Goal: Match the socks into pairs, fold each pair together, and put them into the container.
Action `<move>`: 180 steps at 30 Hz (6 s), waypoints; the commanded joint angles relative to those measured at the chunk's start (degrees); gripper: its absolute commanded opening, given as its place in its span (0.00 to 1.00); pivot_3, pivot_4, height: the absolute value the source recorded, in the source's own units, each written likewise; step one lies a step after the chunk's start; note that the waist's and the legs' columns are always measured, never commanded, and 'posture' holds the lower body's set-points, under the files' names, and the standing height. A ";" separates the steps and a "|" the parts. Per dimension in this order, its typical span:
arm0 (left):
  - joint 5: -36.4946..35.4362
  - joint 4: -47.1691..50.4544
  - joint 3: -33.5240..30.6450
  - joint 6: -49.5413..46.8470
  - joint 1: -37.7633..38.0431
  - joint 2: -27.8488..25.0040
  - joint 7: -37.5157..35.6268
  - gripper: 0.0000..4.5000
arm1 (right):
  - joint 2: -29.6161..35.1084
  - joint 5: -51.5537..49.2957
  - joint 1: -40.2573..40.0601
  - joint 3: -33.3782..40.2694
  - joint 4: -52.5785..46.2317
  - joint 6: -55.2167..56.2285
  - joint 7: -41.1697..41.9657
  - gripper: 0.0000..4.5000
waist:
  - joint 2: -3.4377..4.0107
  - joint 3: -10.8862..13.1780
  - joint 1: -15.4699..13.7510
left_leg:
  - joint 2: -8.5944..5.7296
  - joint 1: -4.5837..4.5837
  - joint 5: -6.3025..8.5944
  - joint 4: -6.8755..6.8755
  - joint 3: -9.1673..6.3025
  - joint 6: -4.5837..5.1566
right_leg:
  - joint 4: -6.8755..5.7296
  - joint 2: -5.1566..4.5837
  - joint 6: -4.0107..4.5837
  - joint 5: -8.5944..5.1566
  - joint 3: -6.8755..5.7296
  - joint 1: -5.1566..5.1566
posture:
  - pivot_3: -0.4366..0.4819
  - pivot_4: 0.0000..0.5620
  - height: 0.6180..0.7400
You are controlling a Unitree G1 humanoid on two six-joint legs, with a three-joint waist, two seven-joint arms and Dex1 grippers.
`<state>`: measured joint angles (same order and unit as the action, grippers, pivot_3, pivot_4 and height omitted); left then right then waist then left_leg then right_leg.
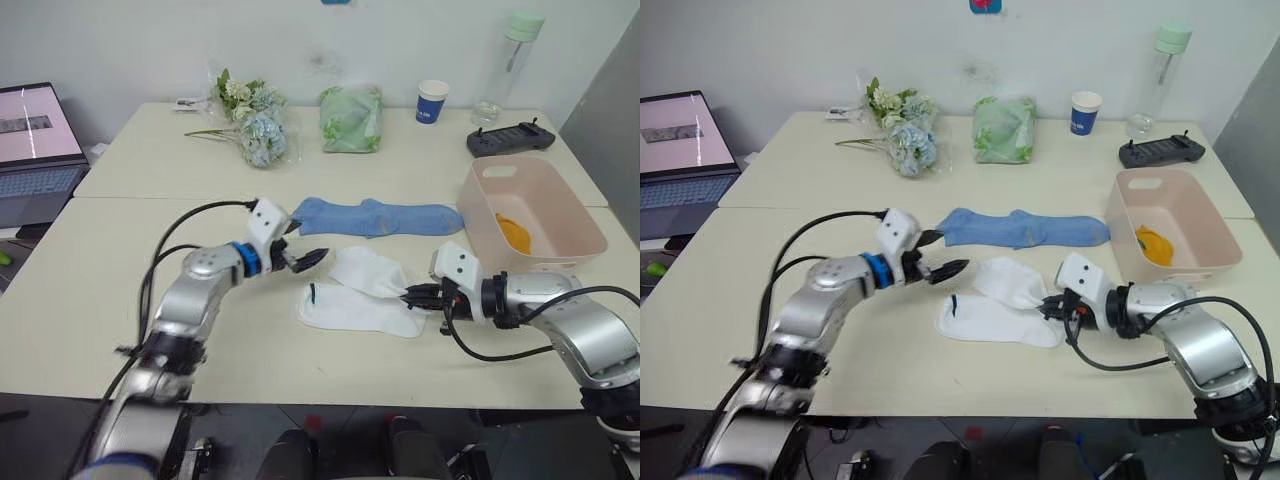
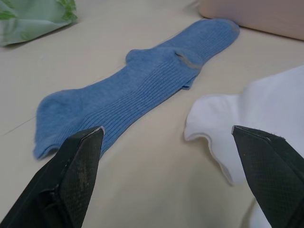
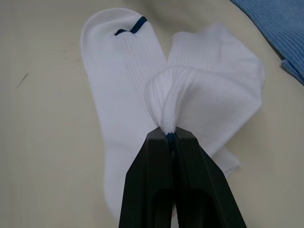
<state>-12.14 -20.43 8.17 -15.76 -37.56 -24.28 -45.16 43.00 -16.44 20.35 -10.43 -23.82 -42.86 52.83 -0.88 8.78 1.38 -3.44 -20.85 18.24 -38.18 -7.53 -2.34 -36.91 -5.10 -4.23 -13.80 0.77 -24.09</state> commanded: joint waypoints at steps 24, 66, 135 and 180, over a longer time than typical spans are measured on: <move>6.69 -16.06 1.75 4.53 -7.99 4.47 -9.87 0.00 | -1.11 2.02 2.60 -0.04 2.85 3.06 -4.95 0.00 | -0.03 0.02 0.41 | 0.00 0.00 0.00 -0.04 -0.06 0.00 | -0.08 0.00 -0.01 0.00 0.03 -0.04 | 0.48 0.27 1.00; -26.66 52.61 -8.85 -38.49 26.72 -6.04 3.57 0.61 | -17.75 12.82 15.17 1.81 34.61 30.35 -5.99 0.76 | 0.02 0.01 0.48 | 0.07 0.06 -0.01 0.01 -0.01 -0.03 | -0.11 0.00 0.03 0.02 0.16 -0.08 | 0.48 0.27 1.00; -3.95 24.55 -6.78 -21.21 10.13 2.30 0.17 0.00 | -7.19 3.71 3.97 1.00 12.31 19.55 4.34 0.01 | -0.03 0.01 0.67 | 0.04 0.00 -0.01 -0.19 -0.07 -0.03 | -0.18 -0.01 0.01 0.02 0.13 -0.10 | 0.48 0.27 1.00; -5.85 10.45 -1.94 -10.75 7.21 -4.41 -9.28 0.86 | -9.15 -8.52 -10.30 9.42 -3.78 -6.39 -16.50 0.96 | -0.02 0.00 0.42 | 0.01 0.02 0.00 -0.12 -0.05 -0.01 | -0.13 -0.01 0.01 0.03 0.11 -0.03 | 0.48 0.27 1.00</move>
<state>-18.98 -10.02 5.79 -28.23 -30.06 -28.47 -53.93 33.82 -25.36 8.91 -0.75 -26.68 -49.89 36.83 -0.90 8.78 1.81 -3.43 -20.83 18.24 -38.30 -7.59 -2.35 -37.04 -5.11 -4.22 -13.77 0.88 -24.12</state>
